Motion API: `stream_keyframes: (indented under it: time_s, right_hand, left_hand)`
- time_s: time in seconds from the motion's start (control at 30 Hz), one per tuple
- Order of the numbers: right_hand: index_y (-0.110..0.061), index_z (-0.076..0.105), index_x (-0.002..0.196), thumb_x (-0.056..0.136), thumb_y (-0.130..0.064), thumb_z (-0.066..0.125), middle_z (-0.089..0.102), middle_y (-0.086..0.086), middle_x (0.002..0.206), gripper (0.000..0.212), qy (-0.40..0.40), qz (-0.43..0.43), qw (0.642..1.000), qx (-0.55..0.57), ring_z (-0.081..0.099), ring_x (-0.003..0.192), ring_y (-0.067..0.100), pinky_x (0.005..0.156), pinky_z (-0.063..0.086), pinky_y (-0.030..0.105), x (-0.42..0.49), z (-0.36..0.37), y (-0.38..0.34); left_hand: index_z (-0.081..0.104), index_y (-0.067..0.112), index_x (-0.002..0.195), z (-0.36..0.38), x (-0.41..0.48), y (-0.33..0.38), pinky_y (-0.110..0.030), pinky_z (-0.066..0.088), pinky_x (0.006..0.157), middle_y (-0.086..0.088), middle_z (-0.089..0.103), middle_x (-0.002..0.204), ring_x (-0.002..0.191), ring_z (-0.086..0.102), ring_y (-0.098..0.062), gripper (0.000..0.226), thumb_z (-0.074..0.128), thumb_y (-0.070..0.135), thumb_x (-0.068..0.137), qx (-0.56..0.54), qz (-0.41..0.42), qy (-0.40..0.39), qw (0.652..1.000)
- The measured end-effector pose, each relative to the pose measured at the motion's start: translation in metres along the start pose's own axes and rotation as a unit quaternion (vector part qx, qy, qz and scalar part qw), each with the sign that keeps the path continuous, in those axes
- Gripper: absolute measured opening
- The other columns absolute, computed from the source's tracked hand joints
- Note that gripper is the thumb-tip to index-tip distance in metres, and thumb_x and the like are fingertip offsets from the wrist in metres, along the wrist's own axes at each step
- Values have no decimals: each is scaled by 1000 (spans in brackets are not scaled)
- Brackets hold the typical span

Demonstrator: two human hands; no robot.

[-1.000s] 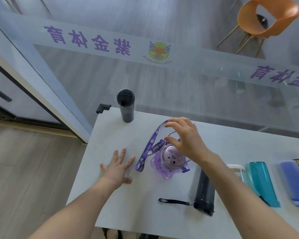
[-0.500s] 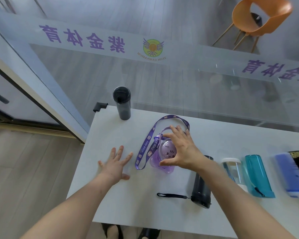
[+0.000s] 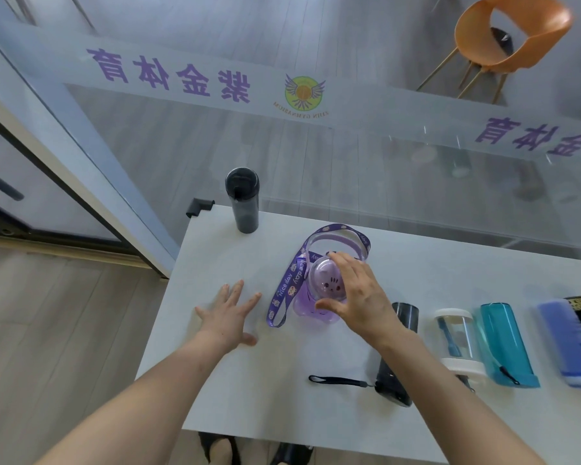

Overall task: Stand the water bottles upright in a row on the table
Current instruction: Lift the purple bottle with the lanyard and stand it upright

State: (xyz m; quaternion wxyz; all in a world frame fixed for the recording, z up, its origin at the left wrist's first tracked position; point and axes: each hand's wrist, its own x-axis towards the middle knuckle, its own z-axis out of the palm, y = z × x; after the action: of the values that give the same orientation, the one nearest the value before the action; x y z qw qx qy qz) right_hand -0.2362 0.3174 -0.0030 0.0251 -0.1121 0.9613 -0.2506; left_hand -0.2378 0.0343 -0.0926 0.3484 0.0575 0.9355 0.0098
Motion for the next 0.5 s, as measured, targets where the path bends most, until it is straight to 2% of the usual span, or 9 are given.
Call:
stream_keyframes:
  time_s: [0.17,0.3,0.5]
  right_hand:
    - [-18,36,156,80,-31,86,30,7,165,92,-4,2,999,33,30,150,28,116,32,37,39,4,2]
    - [-18,35,156,82,-28,85,29,3,165,90,-10,-12,999,43,29,150,25,117,37,41,65,4,6]
    - [-20,36,156,82,-26,85,31,0,163,89,2,-5,997,73,34,147,23,117,32,34,92,3,5]
  left_hand:
    - [-13,58,154,-9,8,2,-80,28,103,9,-34,164,152,-27,-30,124,83,59,76,-35,-28,-20,999]
    - [-16,60,152,-11,12,2,-82,26,101,10,-37,162,152,-29,-30,128,85,55,74,-51,-29,-37,998]
    - [-8,58,155,-9,15,1,-81,27,102,12,-38,162,152,-29,-29,124,86,53,73,-47,-35,-42,997]
